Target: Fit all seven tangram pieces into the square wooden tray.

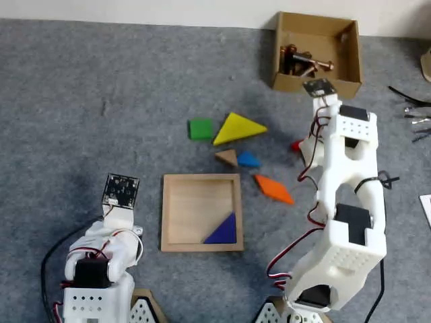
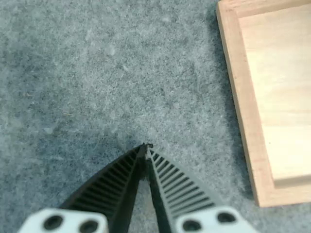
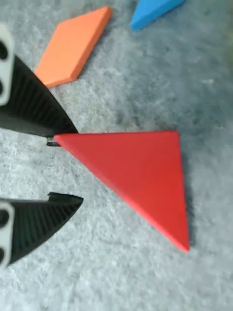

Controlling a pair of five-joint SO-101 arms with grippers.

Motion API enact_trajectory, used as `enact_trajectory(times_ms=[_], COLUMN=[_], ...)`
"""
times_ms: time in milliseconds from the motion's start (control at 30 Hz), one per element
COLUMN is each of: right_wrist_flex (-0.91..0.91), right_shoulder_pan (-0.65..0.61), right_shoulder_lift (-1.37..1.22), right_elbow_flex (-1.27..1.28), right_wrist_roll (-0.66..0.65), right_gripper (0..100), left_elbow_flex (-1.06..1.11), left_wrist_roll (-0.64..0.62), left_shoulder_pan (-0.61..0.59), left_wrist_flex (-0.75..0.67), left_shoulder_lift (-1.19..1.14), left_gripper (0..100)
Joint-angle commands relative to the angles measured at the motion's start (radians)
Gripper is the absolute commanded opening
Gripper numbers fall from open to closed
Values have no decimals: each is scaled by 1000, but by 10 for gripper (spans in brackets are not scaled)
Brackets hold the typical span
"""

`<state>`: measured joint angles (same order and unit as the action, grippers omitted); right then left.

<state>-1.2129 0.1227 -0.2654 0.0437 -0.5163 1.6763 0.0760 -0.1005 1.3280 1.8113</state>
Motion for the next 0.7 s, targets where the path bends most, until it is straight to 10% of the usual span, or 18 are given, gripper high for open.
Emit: enact_trajectory(times_ms=[0, 667], right_wrist_flex=[35, 275], right_shoulder_pan=[-33, -44], right_shoulder_lift=[71, 70], right_elbow_flex=[-35, -30], right_wrist_roll=[23, 15], right_gripper=[163, 166], left_elbow_flex=[19, 19], left_wrist_roll=[5, 5], left_shoulder_pan=[13, 13], left_wrist_flex=[5, 5], left_shoulder_lift=[7, 7], left_gripper=[6, 6])
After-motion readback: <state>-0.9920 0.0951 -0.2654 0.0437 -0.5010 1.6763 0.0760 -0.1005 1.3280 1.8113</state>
